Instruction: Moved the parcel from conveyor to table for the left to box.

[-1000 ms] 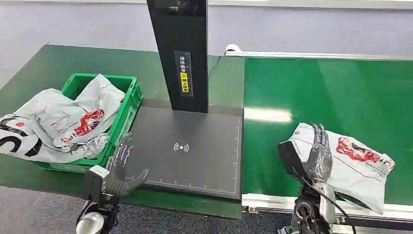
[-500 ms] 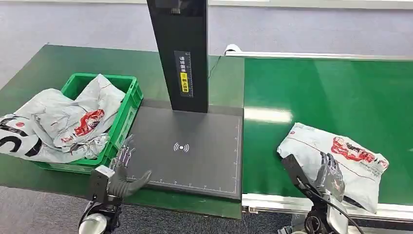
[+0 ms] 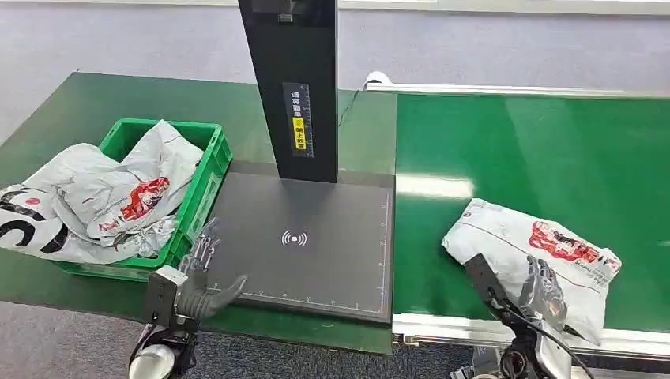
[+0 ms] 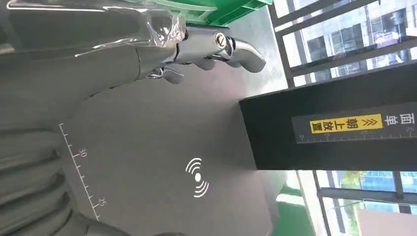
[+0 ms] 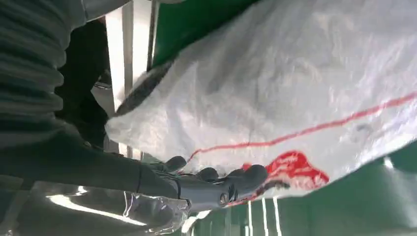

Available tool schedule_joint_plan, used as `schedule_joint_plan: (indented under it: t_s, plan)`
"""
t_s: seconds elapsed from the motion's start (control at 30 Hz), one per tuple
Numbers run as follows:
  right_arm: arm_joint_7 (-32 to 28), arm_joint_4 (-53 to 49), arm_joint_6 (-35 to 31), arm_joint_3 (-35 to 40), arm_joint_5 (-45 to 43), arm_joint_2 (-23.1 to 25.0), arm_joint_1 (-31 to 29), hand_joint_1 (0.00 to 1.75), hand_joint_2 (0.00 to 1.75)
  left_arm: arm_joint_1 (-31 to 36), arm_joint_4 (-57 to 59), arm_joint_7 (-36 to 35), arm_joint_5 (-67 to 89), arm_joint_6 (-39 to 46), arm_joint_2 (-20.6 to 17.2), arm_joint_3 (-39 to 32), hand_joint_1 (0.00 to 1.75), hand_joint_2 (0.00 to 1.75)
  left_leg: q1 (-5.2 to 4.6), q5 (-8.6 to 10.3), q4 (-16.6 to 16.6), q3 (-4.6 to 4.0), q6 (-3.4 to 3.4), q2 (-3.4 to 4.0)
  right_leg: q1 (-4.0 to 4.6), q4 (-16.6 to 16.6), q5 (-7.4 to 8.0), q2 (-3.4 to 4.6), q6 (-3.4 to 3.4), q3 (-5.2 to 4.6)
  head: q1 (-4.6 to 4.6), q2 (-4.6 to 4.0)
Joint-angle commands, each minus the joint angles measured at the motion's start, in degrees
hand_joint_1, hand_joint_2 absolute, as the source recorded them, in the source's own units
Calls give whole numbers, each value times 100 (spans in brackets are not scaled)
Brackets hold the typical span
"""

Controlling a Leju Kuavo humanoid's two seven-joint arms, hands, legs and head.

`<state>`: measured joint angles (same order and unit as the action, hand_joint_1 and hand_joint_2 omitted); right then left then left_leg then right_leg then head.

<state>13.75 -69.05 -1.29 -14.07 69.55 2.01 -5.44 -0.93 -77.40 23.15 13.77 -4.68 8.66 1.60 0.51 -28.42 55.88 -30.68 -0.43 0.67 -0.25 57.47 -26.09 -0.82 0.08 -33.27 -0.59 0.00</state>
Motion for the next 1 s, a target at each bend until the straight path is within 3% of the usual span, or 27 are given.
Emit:
schedule_joint_plan:
  t_s: [0.03,0.37,0.57,0.6,0.87,1.0]
  plan:
    - [-50,1479,214,-481,144,-445,-904,0,175,143,331,-10,16,-40,-33,-72,0,175,-1,4,-9,7,4,3,-2,-12,9,14,4,6,-2,0]
    - [-270,2548,693,-125,215,-701,-1295,0,175,329,484,-41,7,-42,-113,-20,0,175,1,3,-8,10,0,3,0,-11,8,12,0,8,-2,0]
    - [-906,2740,1130,144,-293,-714,-1449,3,175,274,458,-42,-14,-12,-154,-54,0,175,-2,4,-11,8,1,14,-4,-10,11,26,1,2,-4,0]
    - [-977,2767,1223,232,-383,-721,-1473,171,175,259,436,-39,-13,-9,-158,-50,0,175,-1,3,-8,5,1,15,-2,-9,10,25,1,1,-2,0]
    - [-1036,2570,1174,536,-498,-708,-1474,175,175,94,248,-34,-7,-16,-189,-98,0,175,0,2,-7,10,-1,12,-1,-6,7,19,-1,5,-2,0]
    - [-1620,2208,991,900,-912,-718,-1399,175,175,-31,142,2,-42,-1,-234,-158,0,175,0,0,-5,11,-1,11,-1,-4,4,17,-1,7,-2,0]
